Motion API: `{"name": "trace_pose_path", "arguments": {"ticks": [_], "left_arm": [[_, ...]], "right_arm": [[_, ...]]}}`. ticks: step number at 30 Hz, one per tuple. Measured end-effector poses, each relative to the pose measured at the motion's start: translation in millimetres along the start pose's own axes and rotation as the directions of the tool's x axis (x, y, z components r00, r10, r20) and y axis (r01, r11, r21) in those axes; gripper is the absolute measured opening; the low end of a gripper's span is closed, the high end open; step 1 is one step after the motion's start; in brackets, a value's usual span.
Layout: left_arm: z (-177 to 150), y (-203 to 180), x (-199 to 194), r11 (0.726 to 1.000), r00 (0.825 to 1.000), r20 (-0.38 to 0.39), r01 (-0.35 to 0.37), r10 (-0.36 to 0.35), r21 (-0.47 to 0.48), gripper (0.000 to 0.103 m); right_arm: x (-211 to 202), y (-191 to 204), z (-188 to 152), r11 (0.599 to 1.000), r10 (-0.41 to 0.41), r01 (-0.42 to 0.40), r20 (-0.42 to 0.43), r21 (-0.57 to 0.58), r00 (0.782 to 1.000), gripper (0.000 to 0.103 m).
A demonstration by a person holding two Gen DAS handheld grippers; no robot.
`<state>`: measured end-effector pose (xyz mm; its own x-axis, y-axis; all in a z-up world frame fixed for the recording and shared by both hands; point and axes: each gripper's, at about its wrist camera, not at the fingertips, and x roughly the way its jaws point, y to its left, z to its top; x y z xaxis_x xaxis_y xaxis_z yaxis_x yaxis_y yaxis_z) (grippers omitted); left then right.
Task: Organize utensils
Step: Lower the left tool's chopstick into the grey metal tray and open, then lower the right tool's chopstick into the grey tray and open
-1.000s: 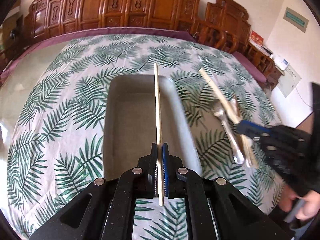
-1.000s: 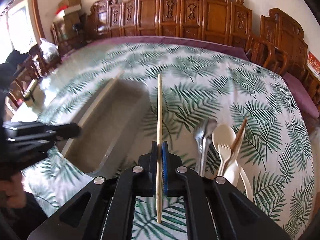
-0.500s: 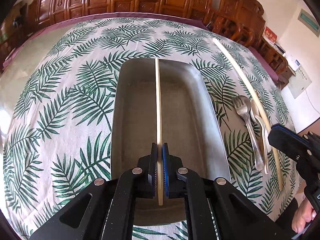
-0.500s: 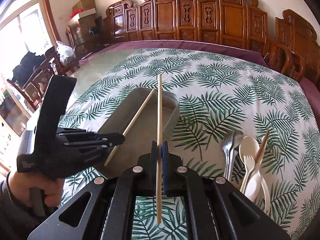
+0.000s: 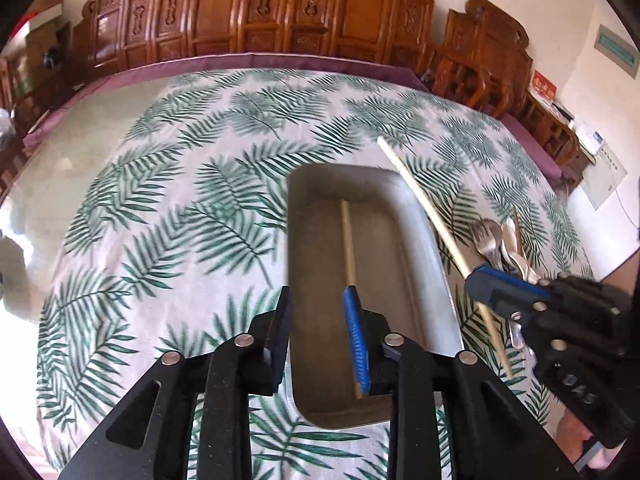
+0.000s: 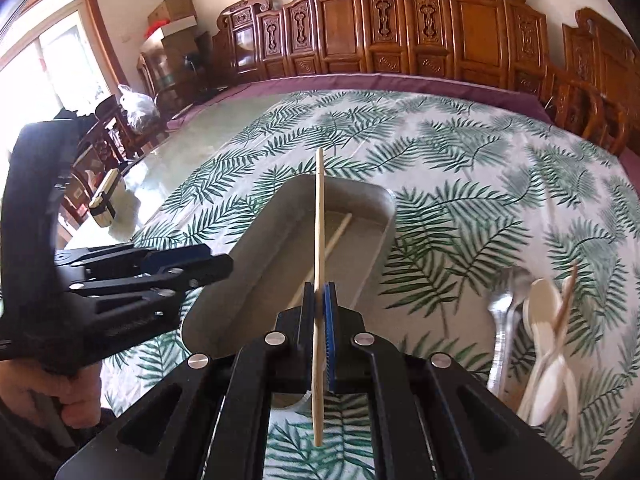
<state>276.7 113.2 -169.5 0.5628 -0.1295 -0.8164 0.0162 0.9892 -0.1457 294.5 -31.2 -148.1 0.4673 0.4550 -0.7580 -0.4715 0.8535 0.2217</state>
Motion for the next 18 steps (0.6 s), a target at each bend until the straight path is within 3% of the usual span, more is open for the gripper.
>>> {"name": "trace_pose_path", "arguments": {"ticks": [7, 12, 18], "left_arm": [[6.8, 25.6, -14.2, 0.998, 0.999, 0.049, -0.021, 0.024, -0.051, 0.056], [7.4, 35.3, -19.8, 0.997, 0.997, 0.068, -0.027, 0.033, -0.078, 0.063], [7.5, 39.3, -22.3, 0.996, 0.997, 0.075, -0.024, 0.031, -0.089, 0.063]], "right_arm": [[26.3, 5.9, 8.8, 0.998, 0.031, -0.031, -0.014, 0.048, 0.999, 0.006], [44.4, 6.3, 8.6, 0.997, 0.034, -0.032, -0.033, 0.077, 0.999, 0.006], [57.5, 9.2, -1.2, 0.997, 0.023, -0.018, -0.060, 0.077, 0.998, 0.006]]}}
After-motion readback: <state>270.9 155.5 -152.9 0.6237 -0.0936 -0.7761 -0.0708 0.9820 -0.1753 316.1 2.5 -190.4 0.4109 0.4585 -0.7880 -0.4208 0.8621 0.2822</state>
